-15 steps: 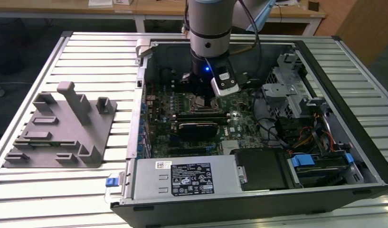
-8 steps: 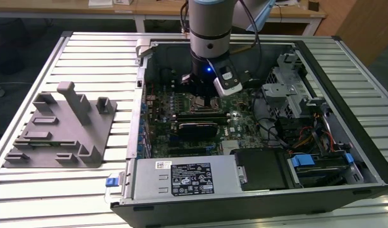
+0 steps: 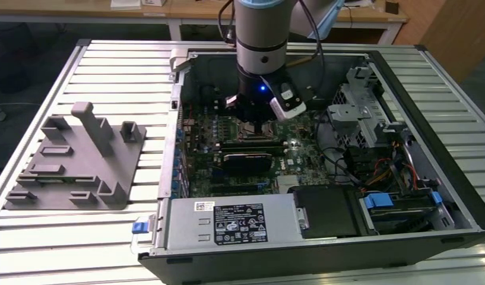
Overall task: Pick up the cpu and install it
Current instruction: 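Install the second cpu locking lever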
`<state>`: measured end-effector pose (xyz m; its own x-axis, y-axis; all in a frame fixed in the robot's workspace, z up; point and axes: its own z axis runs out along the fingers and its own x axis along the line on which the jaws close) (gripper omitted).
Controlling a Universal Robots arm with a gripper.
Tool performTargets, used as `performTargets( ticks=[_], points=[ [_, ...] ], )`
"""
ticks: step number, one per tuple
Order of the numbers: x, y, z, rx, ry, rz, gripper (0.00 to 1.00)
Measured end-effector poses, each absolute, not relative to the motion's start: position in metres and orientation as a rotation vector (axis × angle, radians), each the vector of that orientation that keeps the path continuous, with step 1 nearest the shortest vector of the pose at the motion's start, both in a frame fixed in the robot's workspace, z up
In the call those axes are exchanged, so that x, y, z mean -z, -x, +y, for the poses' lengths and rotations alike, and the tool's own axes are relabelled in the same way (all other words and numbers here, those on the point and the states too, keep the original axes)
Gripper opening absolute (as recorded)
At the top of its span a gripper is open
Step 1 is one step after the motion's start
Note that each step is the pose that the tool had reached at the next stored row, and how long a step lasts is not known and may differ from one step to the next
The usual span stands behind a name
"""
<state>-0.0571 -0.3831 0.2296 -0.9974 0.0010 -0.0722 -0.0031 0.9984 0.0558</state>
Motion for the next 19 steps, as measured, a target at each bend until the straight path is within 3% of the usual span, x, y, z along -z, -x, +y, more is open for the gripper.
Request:
performTargets(
  ticks=[19],
  points=[
    [-0.220,0.071,-0.387,-0.086,-0.037,3.067,0.11]
  ],
)
